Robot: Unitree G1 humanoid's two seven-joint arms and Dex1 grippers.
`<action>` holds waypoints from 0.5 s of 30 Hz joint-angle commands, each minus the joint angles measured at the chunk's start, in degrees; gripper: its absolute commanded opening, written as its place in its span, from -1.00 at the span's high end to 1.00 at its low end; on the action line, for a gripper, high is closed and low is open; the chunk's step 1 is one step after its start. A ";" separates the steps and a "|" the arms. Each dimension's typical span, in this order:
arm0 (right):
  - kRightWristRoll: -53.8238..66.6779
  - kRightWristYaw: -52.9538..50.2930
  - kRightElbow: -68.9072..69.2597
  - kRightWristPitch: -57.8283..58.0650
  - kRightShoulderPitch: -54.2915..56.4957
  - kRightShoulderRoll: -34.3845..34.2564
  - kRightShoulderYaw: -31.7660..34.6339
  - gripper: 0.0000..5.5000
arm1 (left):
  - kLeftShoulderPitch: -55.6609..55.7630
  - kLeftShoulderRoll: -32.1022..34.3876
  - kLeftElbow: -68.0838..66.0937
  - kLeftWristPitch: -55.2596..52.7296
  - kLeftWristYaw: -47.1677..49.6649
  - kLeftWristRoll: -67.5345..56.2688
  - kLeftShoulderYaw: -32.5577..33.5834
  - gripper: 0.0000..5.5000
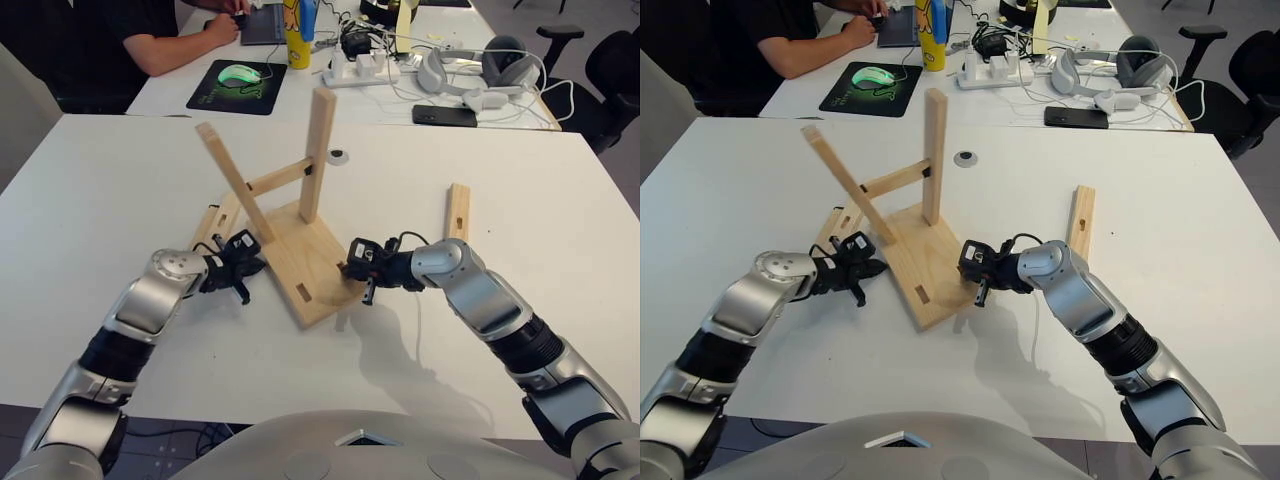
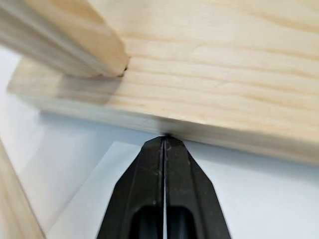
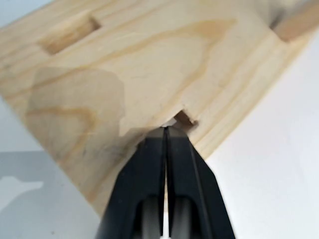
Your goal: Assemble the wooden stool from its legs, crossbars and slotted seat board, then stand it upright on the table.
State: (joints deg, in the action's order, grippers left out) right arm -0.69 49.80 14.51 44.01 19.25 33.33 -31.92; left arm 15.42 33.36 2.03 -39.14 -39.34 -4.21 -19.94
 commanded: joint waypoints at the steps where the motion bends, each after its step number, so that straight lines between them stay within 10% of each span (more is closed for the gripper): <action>1: 0.47 2.29 -4.52 5.31 -6.05 1.19 -6.12 1.00 | 1.54 -3.67 -4.52 0.38 0.62 1.41 -1.90 1.00; 15: 0.45 0.81 -3.81 4.84 -5.49 -0.04 -4.97 1.00 | 6.80 -10.14 -11.14 4.96 0.79 4.31 -2.36 1.00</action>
State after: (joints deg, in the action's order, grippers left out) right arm -0.62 49.68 15.16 44.82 19.26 33.32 -31.96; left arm 21.55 25.85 -8.36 -34.96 -37.58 0.31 -20.50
